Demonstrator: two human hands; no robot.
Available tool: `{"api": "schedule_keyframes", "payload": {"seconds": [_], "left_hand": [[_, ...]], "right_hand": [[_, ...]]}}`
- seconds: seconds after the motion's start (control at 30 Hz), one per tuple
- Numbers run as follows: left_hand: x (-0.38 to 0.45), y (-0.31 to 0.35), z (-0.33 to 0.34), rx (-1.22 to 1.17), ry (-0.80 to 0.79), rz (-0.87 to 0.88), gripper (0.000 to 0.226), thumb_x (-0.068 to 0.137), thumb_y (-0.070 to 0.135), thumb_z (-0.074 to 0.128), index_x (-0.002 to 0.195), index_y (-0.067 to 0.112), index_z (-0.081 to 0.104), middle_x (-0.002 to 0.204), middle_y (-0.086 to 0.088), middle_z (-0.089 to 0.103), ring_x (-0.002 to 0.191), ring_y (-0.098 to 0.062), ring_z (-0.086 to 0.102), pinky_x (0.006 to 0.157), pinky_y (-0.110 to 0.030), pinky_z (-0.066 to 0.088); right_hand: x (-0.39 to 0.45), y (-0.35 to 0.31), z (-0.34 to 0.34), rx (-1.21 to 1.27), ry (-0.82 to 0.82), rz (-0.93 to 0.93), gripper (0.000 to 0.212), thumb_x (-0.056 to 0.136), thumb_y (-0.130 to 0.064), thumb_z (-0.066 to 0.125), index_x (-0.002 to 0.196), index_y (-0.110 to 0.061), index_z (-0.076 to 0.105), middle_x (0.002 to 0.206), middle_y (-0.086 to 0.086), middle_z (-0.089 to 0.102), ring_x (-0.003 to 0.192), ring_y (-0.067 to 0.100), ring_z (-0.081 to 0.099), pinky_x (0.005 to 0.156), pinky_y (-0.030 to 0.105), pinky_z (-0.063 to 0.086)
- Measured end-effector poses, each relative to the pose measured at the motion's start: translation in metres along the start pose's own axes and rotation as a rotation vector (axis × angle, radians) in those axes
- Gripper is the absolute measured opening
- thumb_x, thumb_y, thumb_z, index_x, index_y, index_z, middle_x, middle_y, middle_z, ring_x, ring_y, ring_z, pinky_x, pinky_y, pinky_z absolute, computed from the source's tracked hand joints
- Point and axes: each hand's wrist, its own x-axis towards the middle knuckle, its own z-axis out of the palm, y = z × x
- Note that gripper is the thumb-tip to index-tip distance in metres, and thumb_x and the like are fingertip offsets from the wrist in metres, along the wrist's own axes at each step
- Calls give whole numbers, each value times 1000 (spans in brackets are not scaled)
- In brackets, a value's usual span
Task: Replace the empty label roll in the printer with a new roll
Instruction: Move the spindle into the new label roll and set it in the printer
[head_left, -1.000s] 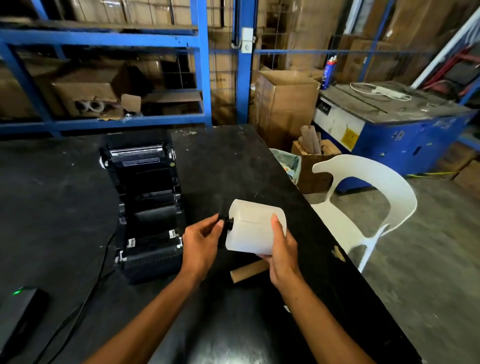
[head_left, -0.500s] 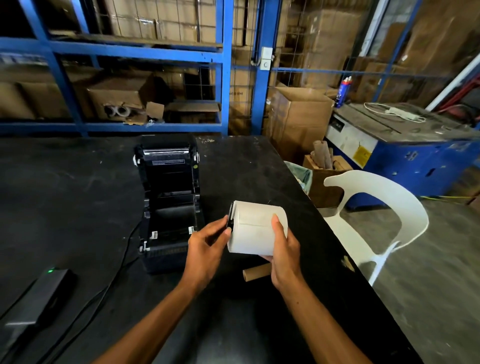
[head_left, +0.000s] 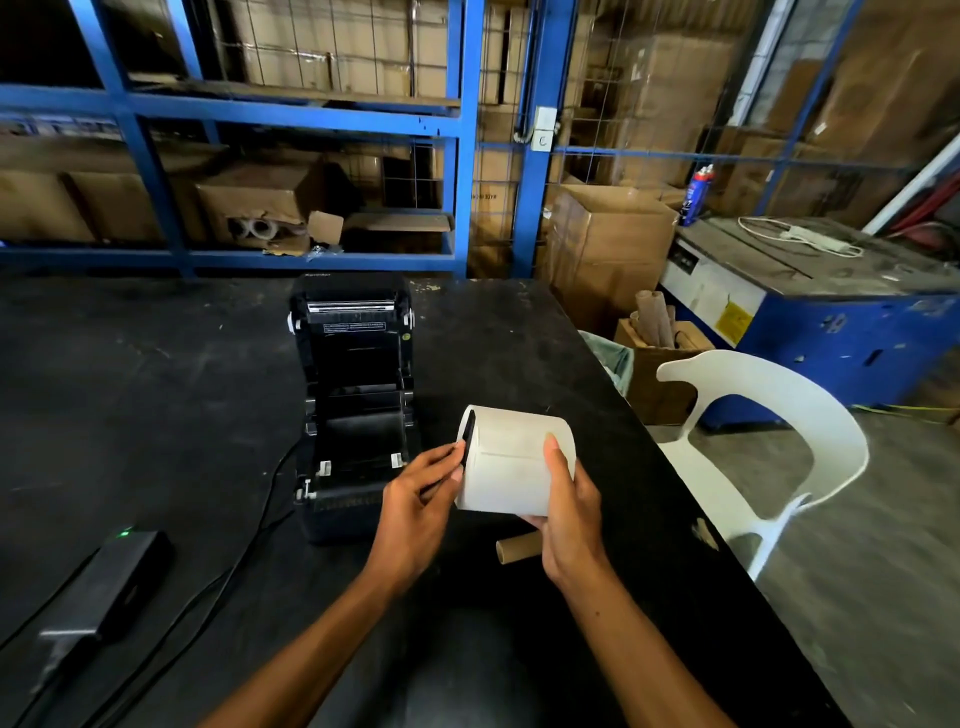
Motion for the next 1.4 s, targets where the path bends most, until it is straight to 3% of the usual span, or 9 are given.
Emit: {"api": "schedule_keyframes", "payload": {"seconds": [0.13,0.23,0.37,0.53,0.67,0.93,1.07,1.2,1.4], "left_hand": [[-3,5,0,-55,23,-44,34,94,2,52,126,11,60,131,6,57,111,26,47,87,6,35],[-4,12,-5,-213,40,-133,36,96,5,49,117,30,64,124,19,61,117,16,51,97,-7,38],[-6,19,-20,-265,79,-179,41,96,4,46,111,37,67,116,26,65,120,8,53,103,-19,39],[-8,21,-41,-276,145,-167,49,96,2,45,99,43,71,116,26,65,119,7,55,99,-13,45],[-8,19,-61,-229,215,-186,43,96,3,44,107,38,67,126,17,61,125,4,50,109,-24,40],[12,39,-92,-336,247,-430,25,87,40,54,85,35,78,98,3,77,88,-11,72,69,-30,55],[35,34,-96,-355,346,-453,50,77,52,69,115,19,70,125,2,67,113,-20,64,89,-47,55],[65,18,-103,-427,441,-419,35,83,29,72,112,11,71,97,-3,77,82,-16,75,56,-26,58],[102,-20,-114,-431,450,-382,32,83,26,72,113,13,70,90,2,79,82,-15,75,59,-25,59]], "right_hand": [[-1,1,6,32,-17,-13,7,84,-50,61,82,-47,67,86,-13,72,80,13,71,58,29,58],[-3,3,16,42,-17,-7,22,82,-53,61,100,-43,67,96,-13,72,81,11,71,57,28,58],[-5,6,34,-12,-42,-17,55,79,-60,60,130,-54,39,124,-19,48,97,8,59,73,35,57],[-4,16,56,16,-134,6,16,79,-57,62,95,-53,61,105,-15,68,80,5,70,56,20,56],[-6,22,79,15,-176,38,23,81,-54,61,103,-48,59,103,-15,66,83,8,69,56,21,57],[5,29,125,-33,-214,-45,42,78,-55,65,117,-38,61,112,-10,69,102,14,66,90,45,55],[17,30,151,-67,-243,-107,48,77,-55,66,121,-39,58,116,-11,68,102,5,65,91,37,54],[34,31,174,-107,-269,-147,51,80,-49,67,127,-34,53,115,-7,67,95,5,67,77,25,58],[68,36,199,-195,-330,-175,16,89,-39,61,102,-47,59,91,-35,65,81,-23,58,60,-2,43]]}}
